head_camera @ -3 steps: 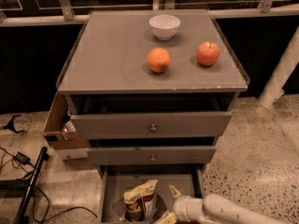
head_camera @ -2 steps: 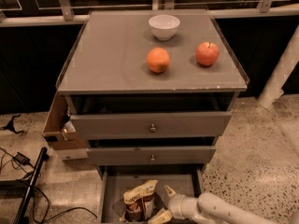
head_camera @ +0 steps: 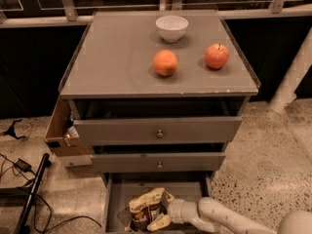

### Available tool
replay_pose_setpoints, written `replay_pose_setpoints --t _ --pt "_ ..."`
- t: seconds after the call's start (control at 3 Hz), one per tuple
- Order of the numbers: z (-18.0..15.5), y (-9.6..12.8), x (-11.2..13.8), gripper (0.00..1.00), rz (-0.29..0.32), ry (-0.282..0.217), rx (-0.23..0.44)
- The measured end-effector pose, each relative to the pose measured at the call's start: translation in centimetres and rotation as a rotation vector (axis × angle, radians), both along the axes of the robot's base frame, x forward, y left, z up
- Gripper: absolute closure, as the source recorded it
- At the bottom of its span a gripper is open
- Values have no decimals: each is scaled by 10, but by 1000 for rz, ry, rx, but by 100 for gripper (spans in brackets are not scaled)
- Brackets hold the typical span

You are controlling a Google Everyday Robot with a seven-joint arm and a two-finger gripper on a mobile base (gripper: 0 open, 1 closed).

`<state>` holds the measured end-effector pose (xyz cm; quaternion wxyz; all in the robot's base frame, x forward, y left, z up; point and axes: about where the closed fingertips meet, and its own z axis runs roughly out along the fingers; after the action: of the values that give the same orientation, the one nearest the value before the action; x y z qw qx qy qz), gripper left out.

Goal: Pick brown chip bag from bottom drawer and place on counter

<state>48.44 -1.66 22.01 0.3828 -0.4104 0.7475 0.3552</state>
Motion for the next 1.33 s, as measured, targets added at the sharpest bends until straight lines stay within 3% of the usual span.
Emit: replay_pose_setpoints --t 0.67,1.33 --pt "-10 45 24 5 29 -22 147" --pt "-2 44 20 47 20 -34 148"
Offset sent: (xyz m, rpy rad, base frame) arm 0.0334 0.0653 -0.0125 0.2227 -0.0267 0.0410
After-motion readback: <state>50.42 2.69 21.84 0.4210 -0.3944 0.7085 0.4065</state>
